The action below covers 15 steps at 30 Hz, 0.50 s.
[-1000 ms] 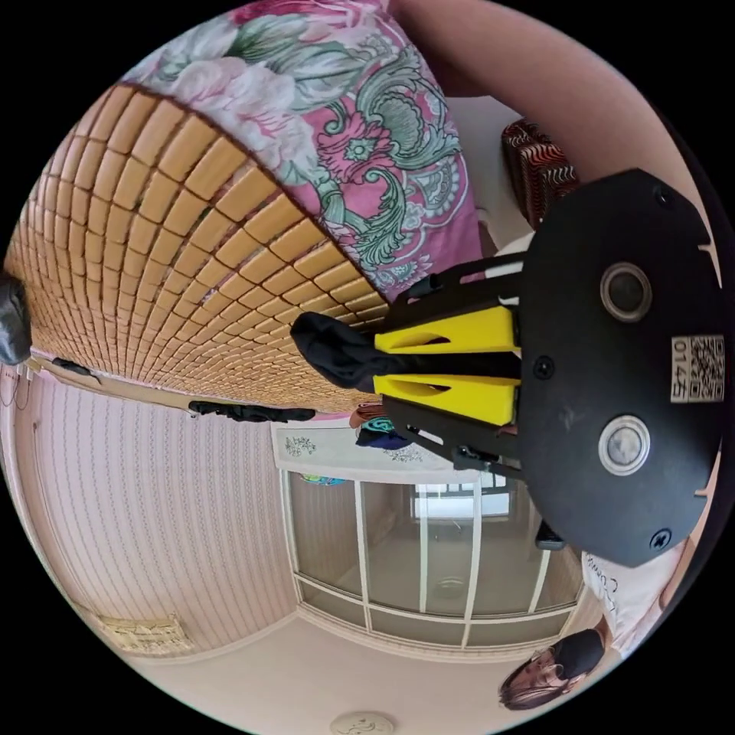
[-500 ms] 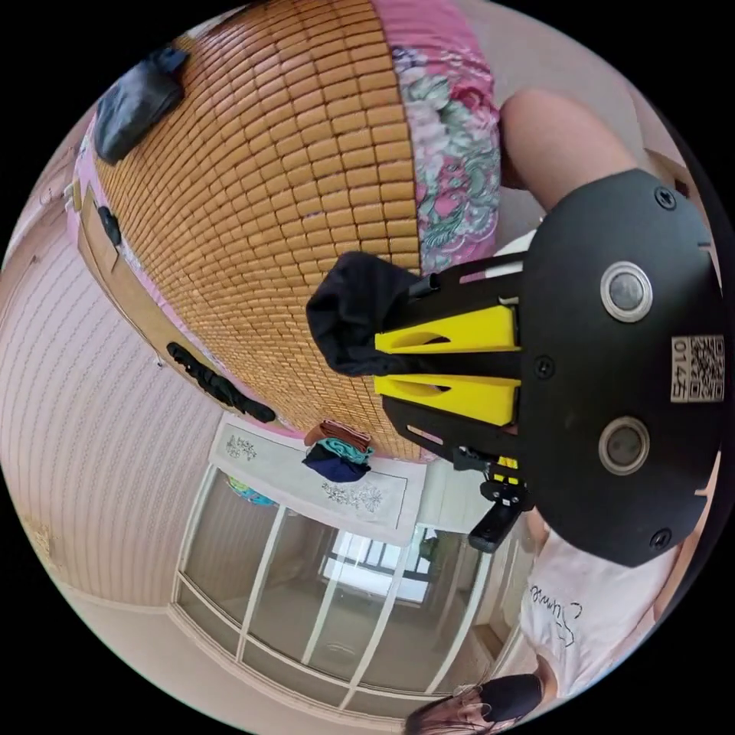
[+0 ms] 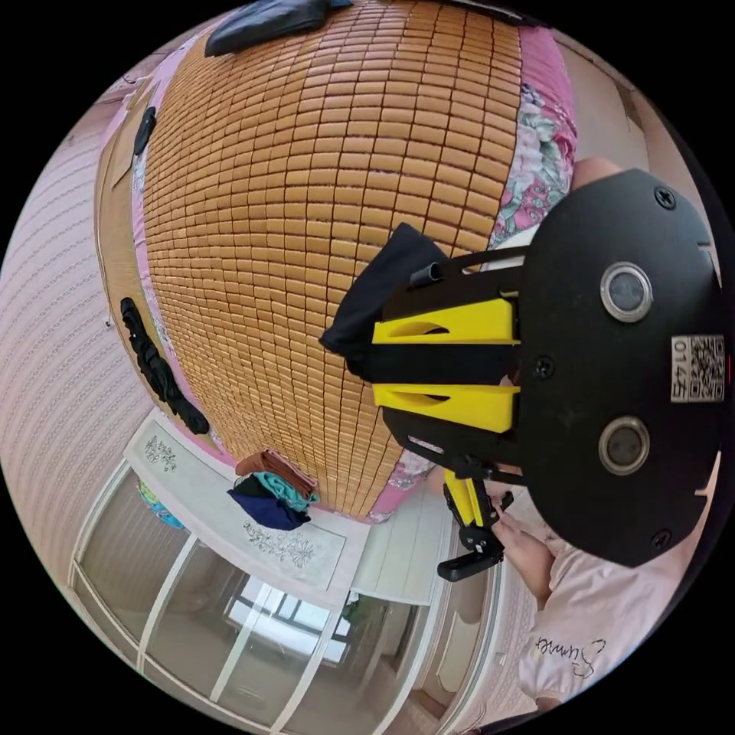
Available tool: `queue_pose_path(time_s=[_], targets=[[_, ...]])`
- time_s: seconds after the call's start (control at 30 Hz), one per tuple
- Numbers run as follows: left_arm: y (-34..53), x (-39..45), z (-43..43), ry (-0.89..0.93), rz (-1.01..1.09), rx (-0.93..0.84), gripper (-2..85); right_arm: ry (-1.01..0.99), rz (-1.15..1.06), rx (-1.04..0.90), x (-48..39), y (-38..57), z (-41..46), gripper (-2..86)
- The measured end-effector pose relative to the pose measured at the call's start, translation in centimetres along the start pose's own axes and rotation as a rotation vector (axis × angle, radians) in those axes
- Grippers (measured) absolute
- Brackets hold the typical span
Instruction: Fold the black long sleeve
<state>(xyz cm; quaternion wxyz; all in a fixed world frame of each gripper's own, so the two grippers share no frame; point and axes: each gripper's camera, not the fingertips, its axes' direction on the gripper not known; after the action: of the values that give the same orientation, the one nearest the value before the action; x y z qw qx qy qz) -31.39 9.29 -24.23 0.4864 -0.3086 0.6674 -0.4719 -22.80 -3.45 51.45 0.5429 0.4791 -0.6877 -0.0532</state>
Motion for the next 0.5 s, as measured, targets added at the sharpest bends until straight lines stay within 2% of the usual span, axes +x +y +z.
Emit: queue_pose_path(time_s=[0.07,0.27,0.33,0.5], targets=[[-0.7,-0.5,1.8,0.019,-0.031,-0.022,12.2,0.142,-0.061,-0.052,-1.4,-1.2,1.3,8.7],[-3.5,-1.2,4.5,-0.011,-0.041,-0.015,11.6,0.360,-0.241,-0.186,-6.2,-5.7,6.2,7.5],[-4.6,-1.6,5.5,-0.032,-0.046,-0.020,10.5,0.397,-0.258,-0.230,-6.9,-7.3,7.9,6.2],[-6.5,-2.4,8.4,-0.033,-0.044,-0.145,2.6,0.323,-0.261,-0.406,-8.0,-10.8,11.5,1.4]])
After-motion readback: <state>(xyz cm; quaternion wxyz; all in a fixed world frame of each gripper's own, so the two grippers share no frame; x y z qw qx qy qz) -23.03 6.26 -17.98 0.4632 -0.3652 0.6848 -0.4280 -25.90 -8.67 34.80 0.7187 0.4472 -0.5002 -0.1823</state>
